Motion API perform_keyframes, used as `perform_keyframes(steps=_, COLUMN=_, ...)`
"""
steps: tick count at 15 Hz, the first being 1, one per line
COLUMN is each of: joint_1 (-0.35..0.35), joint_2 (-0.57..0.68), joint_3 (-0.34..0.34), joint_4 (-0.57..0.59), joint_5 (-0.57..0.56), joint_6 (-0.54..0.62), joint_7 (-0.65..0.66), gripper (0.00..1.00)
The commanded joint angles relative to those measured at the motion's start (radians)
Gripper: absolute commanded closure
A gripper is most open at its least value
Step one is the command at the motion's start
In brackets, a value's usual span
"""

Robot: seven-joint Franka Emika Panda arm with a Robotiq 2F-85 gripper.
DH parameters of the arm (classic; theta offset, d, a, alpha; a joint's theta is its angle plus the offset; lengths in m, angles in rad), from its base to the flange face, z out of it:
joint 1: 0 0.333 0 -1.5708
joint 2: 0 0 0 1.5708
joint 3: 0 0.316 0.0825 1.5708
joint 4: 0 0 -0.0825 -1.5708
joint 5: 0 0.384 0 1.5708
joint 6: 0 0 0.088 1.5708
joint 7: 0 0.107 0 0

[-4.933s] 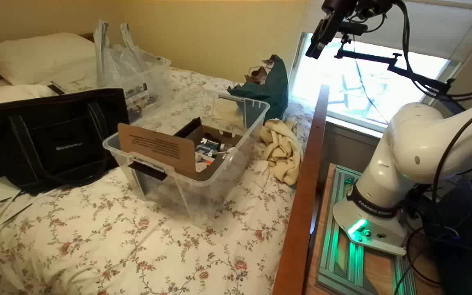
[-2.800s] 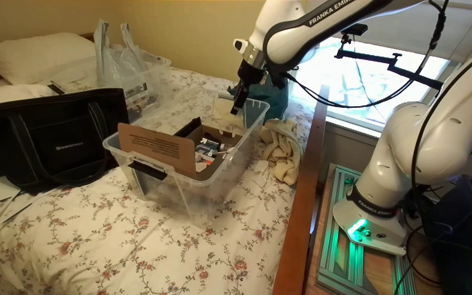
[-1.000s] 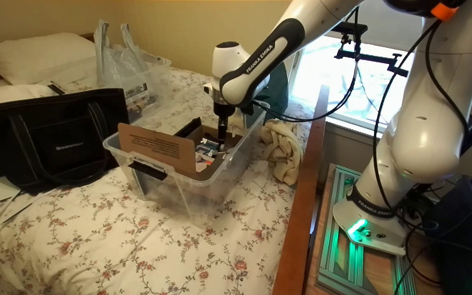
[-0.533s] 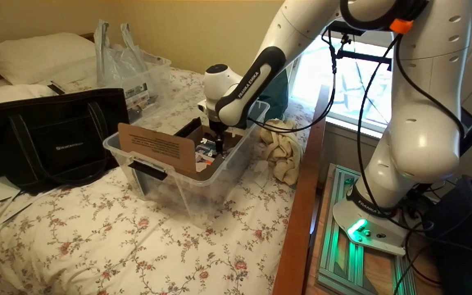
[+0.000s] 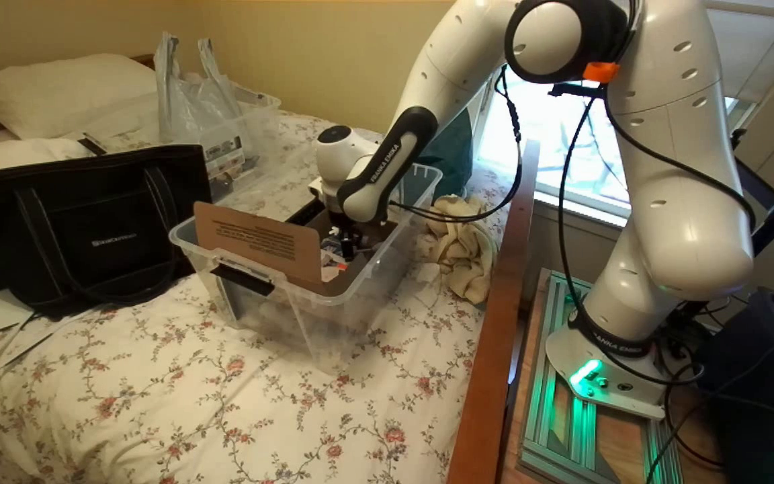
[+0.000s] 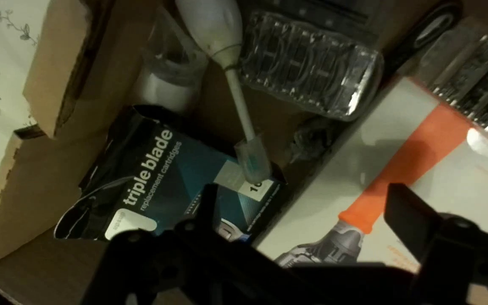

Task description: Remove the white object from the clear container and place it on the bed

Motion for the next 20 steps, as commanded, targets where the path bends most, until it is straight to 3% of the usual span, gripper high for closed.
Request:
perform_keyframes(steps=1, joint_1=0.028, joint_2=0.095, joint_3=-0.027, joint_4=0.111, joint_5=-0.057, joint_6=-0.025, joint_7=0.051, gripper=0.00)
perform_keyframes(steps=8, joint_1=0.096, joint_2=0.170, joint_3=-0.107, joint_4=0.205, joint_5=-0.166, joint_6=-0.075, joint_7=0.127, gripper=0.00)
perform_keyframes(steps=9, joint_1=0.099, joint_2=0.176, joint_3=-0.109, joint_4=0.217, joint_5=-0.175, joint_6=-0.093, joint_7=0.126, gripper=0.10)
perform_keyframes(steps=10, joint_1=0.099, joint_2=0.182, joint_3=-0.109, joint_4=0.226, joint_5=-0.181, joint_6=-0.109, joint_7=0.124, gripper=0.26)
perform_keyframes(steps=16, joint_1=0.091, joint_2=0.209, joint_3=-0.098, joint_4=0.265, joint_5=-0.213, joint_6=-0.227, joint_7=0.091, gripper=0.70)
perform_keyframes(steps=17, joint_1=0.090, joint_2=0.212, joint_3=-0.096, joint_4=0.271, joint_5=-0.217, joint_6=-0.240, joint_7=0.090, gripper=0.48)
perform_keyframes(steps=19, joint_1=0.084, joint_2=0.214, joint_3=-0.089, joint_4=0.279, joint_5=-0.225, joint_6=-0.258, joint_7=0.086, gripper=0.81)
perform_keyframes(steps=20, joint_1=0.081, joint_2=0.215, joint_3=-0.086, joint_4=0.282, joint_5=-0.224, joint_6=-0.266, joint_7=0.084, gripper=0.87)
